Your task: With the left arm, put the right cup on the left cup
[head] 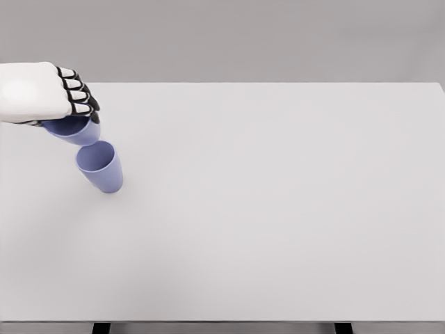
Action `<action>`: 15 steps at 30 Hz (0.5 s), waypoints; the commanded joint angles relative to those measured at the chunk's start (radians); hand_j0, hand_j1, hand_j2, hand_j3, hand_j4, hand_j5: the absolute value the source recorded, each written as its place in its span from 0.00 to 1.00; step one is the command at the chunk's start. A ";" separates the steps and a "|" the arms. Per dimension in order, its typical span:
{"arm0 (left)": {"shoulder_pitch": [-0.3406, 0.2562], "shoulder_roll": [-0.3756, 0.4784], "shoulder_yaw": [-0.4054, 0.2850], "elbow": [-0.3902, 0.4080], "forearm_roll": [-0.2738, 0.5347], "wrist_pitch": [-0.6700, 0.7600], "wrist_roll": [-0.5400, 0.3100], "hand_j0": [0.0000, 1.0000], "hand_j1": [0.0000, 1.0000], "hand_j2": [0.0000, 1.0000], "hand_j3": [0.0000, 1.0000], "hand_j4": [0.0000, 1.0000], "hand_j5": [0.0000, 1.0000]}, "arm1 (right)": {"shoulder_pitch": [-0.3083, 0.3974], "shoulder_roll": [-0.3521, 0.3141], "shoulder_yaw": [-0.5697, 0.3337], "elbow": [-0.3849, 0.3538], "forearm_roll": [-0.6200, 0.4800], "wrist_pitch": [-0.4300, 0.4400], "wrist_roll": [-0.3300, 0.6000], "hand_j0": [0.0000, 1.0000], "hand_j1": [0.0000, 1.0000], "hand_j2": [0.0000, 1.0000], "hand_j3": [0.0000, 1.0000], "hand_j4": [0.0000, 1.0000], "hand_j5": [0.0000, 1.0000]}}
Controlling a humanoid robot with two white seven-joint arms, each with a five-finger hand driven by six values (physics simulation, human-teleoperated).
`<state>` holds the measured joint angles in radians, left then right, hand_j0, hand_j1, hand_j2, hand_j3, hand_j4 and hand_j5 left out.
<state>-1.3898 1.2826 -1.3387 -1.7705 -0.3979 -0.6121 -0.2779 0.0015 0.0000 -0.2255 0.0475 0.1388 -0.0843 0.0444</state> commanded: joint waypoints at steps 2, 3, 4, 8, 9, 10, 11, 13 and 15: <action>0.000 0.012 0.001 0.000 0.025 0.001 0.000 0.66 0.66 0.66 0.66 0.66 0.66 | 0.002 0.000 0.000 0.000 -0.001 0.000 0.000 1.00 1.00 1.00 1.00 1.00 1.00; 0.000 0.014 0.001 0.000 0.027 0.001 0.000 0.66 0.66 0.66 0.66 0.66 0.66 | 0.002 0.000 0.000 0.000 -0.001 0.000 0.000 1.00 1.00 1.00 1.00 1.00 1.00; 0.002 0.014 0.001 0.000 0.027 0.001 0.000 0.66 0.66 0.66 0.66 0.66 0.66 | 0.000 0.000 0.000 0.000 0.001 0.000 0.000 1.00 1.00 1.00 1.00 1.00 1.00; 0.008 0.012 0.000 -0.001 0.036 0.001 0.000 0.66 0.66 0.66 0.66 0.66 0.66 | 0.000 0.000 0.000 0.000 0.001 0.000 0.000 1.00 1.00 1.00 1.00 1.00 1.00; 0.009 0.012 -0.002 -0.001 0.037 0.001 0.002 0.66 0.66 0.66 0.66 0.66 0.66 | 0.000 0.000 0.000 0.000 0.001 0.000 0.000 1.00 1.00 1.00 1.00 1.00 1.00; 0.009 0.012 -0.002 -0.001 0.037 0.001 0.002 0.66 0.66 0.66 0.66 0.66 0.66 | 0.002 0.000 0.000 0.000 -0.001 0.000 0.000 1.00 1.00 1.00 1.00 1.00 1.00; 0.009 0.012 -0.002 -0.001 0.037 0.001 0.002 0.66 0.66 0.66 0.66 0.66 0.66 | 0.000 0.000 0.000 0.000 -0.001 0.000 0.000 1.00 1.00 1.00 1.00 1.00 1.00; 0.009 0.012 -0.008 -0.001 0.044 0.001 0.002 0.66 0.66 0.66 0.66 0.66 0.66 | 0.000 0.000 0.000 0.000 -0.001 0.000 0.000 1.00 1.00 1.00 1.00 1.00 1.00; 0.012 0.014 -0.008 -0.001 0.044 0.001 0.002 0.66 0.66 0.66 0.66 0.66 0.66 | 0.002 0.000 0.000 0.000 0.001 0.000 0.000 1.00 1.00 1.00 1.00 1.00 1.00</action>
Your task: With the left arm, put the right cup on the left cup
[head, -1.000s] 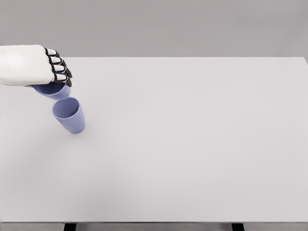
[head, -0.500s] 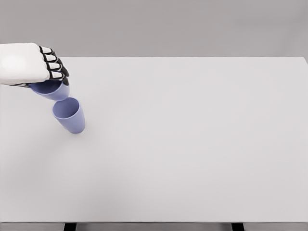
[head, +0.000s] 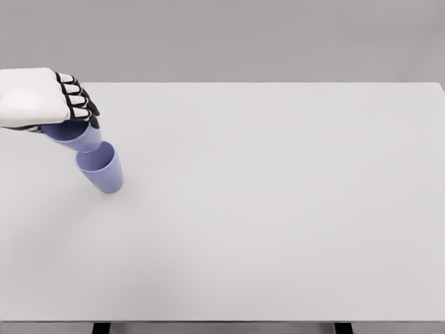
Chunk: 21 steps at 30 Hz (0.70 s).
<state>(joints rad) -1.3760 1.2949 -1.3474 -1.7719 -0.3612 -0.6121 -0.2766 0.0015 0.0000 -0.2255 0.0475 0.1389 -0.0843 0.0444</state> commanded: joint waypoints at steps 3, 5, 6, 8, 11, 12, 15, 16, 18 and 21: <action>0.002 0.001 -0.006 0.000 0.008 0.001 0.001 0.67 0.67 0.67 0.67 0.67 0.67 | 0.002 0.000 0.000 0.000 0.001 0.000 0.000 1.00 1.00 1.00 1.00 1.00 1.00; 0.003 0.003 -0.009 0.000 0.011 0.001 0.001 0.67 0.67 0.67 0.67 0.67 0.67 | 0.000 0.000 0.000 0.000 0.001 0.000 0.000 1.00 1.00 1.00 1.00 1.00 1.00; 0.003 0.001 -0.009 0.000 0.016 0.001 0.001 0.67 0.67 0.67 0.67 0.67 0.67 | 0.000 0.000 0.000 0.000 -0.001 0.000 0.000 1.00 1.00 1.00 1.00 1.00 1.00; 0.003 0.003 -0.016 0.000 0.021 0.001 0.001 0.67 0.67 0.67 0.67 0.67 0.67 | 0.002 0.000 0.000 0.000 -0.001 0.000 0.000 1.00 1.00 1.00 1.00 1.00 1.00; 0.003 0.001 -0.018 0.000 0.021 0.001 0.001 0.67 0.67 0.67 0.67 0.67 0.67 | 0.002 0.000 0.000 0.000 -0.001 0.000 0.000 1.00 1.00 1.00 1.00 1.00 1.00; 0.003 0.003 -0.018 -0.001 0.021 0.001 0.002 0.67 0.67 0.67 0.67 0.67 0.67 | 0.000 0.000 0.000 0.000 0.001 0.000 0.000 1.00 1.00 1.00 1.00 1.00 1.00; 0.003 0.004 -0.018 -0.001 0.022 0.001 0.002 0.67 0.67 0.67 0.67 0.67 0.67 | 0.002 0.000 0.000 0.000 -0.001 0.000 0.000 1.00 1.00 1.00 1.00 1.00 1.00; 0.005 0.004 -0.018 -0.003 0.022 0.001 0.002 0.67 0.67 0.67 0.67 0.67 0.67 | 0.000 0.000 0.000 0.000 0.001 0.000 0.000 1.00 1.00 1.00 1.00 1.00 1.00; 0.005 0.007 -0.018 -0.003 0.024 0.001 0.002 0.67 0.67 0.67 0.67 0.67 0.67 | 0.000 0.000 0.000 0.000 -0.001 0.000 0.000 1.00 1.00 1.00 1.00 1.00 1.00; 0.005 0.011 -0.018 -0.003 0.028 0.001 0.002 0.67 0.67 0.67 0.67 0.67 0.67 | 0.000 0.000 0.000 0.000 0.001 0.000 0.000 1.00 1.00 1.00 1.00 1.00 1.00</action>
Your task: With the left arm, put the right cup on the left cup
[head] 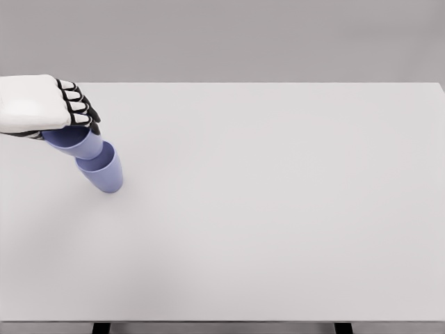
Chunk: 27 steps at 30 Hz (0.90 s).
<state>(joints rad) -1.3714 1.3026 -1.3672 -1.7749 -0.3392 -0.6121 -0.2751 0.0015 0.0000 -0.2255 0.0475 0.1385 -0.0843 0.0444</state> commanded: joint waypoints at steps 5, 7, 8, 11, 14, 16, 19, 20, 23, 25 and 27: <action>0.002 0.004 -0.004 -0.001 0.006 0.001 -0.001 0.67 0.67 0.67 0.67 0.67 0.67 | 0.002 0.000 0.000 0.000 0.000 0.000 0.000 1.00 1.00 1.00 1.00 1.00 1.00; 0.002 0.007 -0.010 -0.001 0.006 0.001 -0.001 0.67 0.67 0.67 0.67 0.67 0.67 | 0.000 0.000 0.000 0.000 0.001 0.000 0.000 1.00 1.00 1.00 1.00 1.00 1.00; 0.002 0.009 -0.015 -0.001 0.006 0.001 -0.001 0.67 0.67 0.67 0.67 0.67 0.67 | 0.002 0.000 0.000 0.000 0.000 0.000 0.000 1.00 1.00 1.00 1.00 1.00 1.00; 0.000 0.015 -0.013 -0.003 0.005 0.001 -0.001 0.67 0.67 0.67 0.67 0.67 0.67 | 0.000 0.000 0.000 0.000 0.000 0.000 0.000 1.00 1.00 1.00 1.00 1.00 1.00; 0.002 0.014 -0.013 -0.003 0.006 0.001 -0.001 0.67 0.67 0.67 0.67 0.67 0.67 | 0.000 0.000 0.000 0.000 0.000 0.000 0.000 1.00 1.00 1.00 1.00 1.00 1.00; 0.002 0.012 -0.013 -0.003 0.006 0.001 0.000 0.67 0.67 0.67 0.67 0.67 0.67 | 0.000 0.000 0.000 0.000 0.001 0.000 0.000 1.00 1.00 1.00 1.00 1.00 1.00; 0.008 0.011 -0.015 -0.003 0.005 0.001 0.000 0.67 0.67 0.67 0.67 0.67 0.67 | 0.002 0.000 0.000 0.000 0.001 0.000 0.000 1.00 1.00 1.00 1.00 1.00 1.00; 0.011 0.009 -0.013 -0.003 0.005 0.001 0.000 0.67 0.67 0.67 0.67 0.67 0.67 | 0.000 0.000 0.000 0.000 0.000 0.000 0.000 1.00 1.00 1.00 1.00 1.00 1.00; 0.011 0.004 -0.013 -0.005 0.005 0.001 0.000 0.67 0.67 0.67 0.67 0.67 0.67 | 0.000 0.000 0.000 0.000 0.001 0.000 0.000 1.00 1.00 1.00 1.00 1.00 1.00; 0.011 0.004 -0.013 -0.005 0.006 0.001 0.007 0.67 0.67 0.67 0.67 0.67 0.67 | 0.002 0.000 0.000 0.000 0.001 0.000 0.000 1.00 1.00 1.00 1.00 1.00 1.00; 0.011 -0.005 -0.013 -0.005 0.005 0.001 0.005 0.67 0.67 0.67 0.67 0.67 0.67 | 0.002 0.000 0.000 0.000 0.000 0.000 0.000 1.00 1.00 1.00 1.00 1.00 1.00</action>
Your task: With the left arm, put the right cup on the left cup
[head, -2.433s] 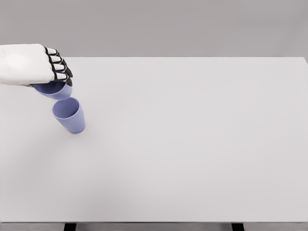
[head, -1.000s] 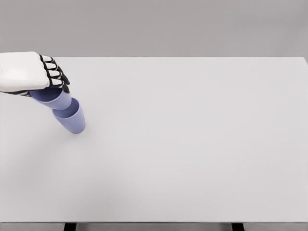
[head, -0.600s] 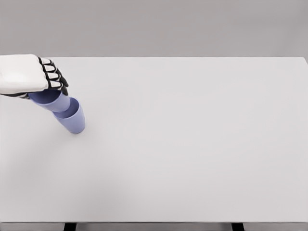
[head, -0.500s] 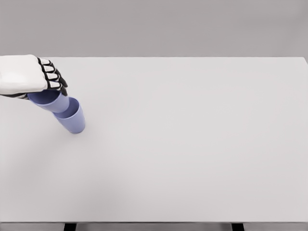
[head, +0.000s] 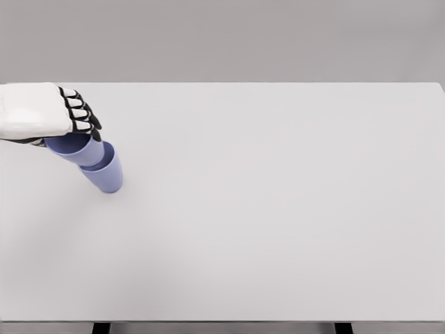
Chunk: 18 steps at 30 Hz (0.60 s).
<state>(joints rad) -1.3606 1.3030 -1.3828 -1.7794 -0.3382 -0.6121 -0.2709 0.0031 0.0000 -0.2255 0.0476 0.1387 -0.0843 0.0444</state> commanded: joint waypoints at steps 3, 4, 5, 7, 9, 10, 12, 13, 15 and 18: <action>0.002 -0.014 0.002 0.001 0.005 0.001 0.002 0.67 0.67 0.67 0.67 0.67 0.67 | -0.002 0.000 0.000 0.000 -0.001 0.000 0.000 1.00 1.00 1.00 1.00 1.00 1.00; 0.002 -0.014 0.002 0.002 0.004 0.001 0.001 0.67 0.67 0.67 0.67 0.67 0.67 | 0.000 0.000 0.000 0.000 -0.001 0.000 0.000 1.00 1.00 1.00 1.00 1.00 1.00; 0.003 -0.016 0.002 0.002 0.004 0.001 0.001 0.67 0.67 0.67 0.67 0.67 0.67 | -0.002 0.000 0.000 0.000 -0.001 0.000 0.000 1.00 1.00 1.00 1.00 1.00 1.00; 0.006 -0.022 0.002 0.002 0.004 0.001 0.001 0.67 0.67 0.67 0.67 0.67 0.67 | -0.002 0.000 0.000 0.000 -0.001 0.000 0.000 1.00 1.00 1.00 1.00 1.00 1.00; 0.008 -0.024 0.002 0.002 0.004 0.001 0.001 0.67 0.67 0.67 0.67 0.67 0.67 | 0.000 0.000 0.000 0.000 -0.001 0.000 0.000 1.00 1.00 1.00 1.00 1.00 1.00; 0.008 -0.024 0.002 0.002 0.004 0.001 0.001 0.67 0.67 0.67 0.67 0.67 0.67 | 0.000 0.000 0.000 0.000 -0.001 0.000 0.000 1.00 1.00 1.00 1.00 1.00 1.00; 0.008 -0.024 0.002 0.002 0.004 0.001 0.001 0.67 0.67 0.67 0.67 0.67 0.67 | -0.002 0.000 0.000 0.000 -0.001 0.000 0.000 1.00 1.00 1.00 1.00 1.00 1.00; 0.008 -0.024 0.002 0.002 0.004 0.001 0.001 0.68 0.68 0.68 0.68 0.68 0.68 | 0.000 0.000 0.000 0.000 -0.001 0.000 0.000 1.00 1.00 1.00 1.00 1.00 1.00; 0.009 -0.024 0.002 0.002 0.004 0.001 0.001 0.68 0.68 0.68 0.68 0.68 0.68 | -0.002 0.000 0.000 0.000 0.001 0.000 0.000 1.00 1.00 1.00 1.00 1.00 1.00; 0.011 -0.022 0.002 0.002 0.004 0.001 0.001 0.70 0.70 0.70 0.70 0.70 0.70 | 0.000 0.000 0.000 0.000 -0.001 0.000 0.000 1.00 1.00 1.00 1.00 1.00 1.00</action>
<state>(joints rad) -1.3499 1.2800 -1.3830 -1.7781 -0.3388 -0.6121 -0.2705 0.0031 0.0000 -0.2255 0.0476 0.1385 -0.0843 0.0444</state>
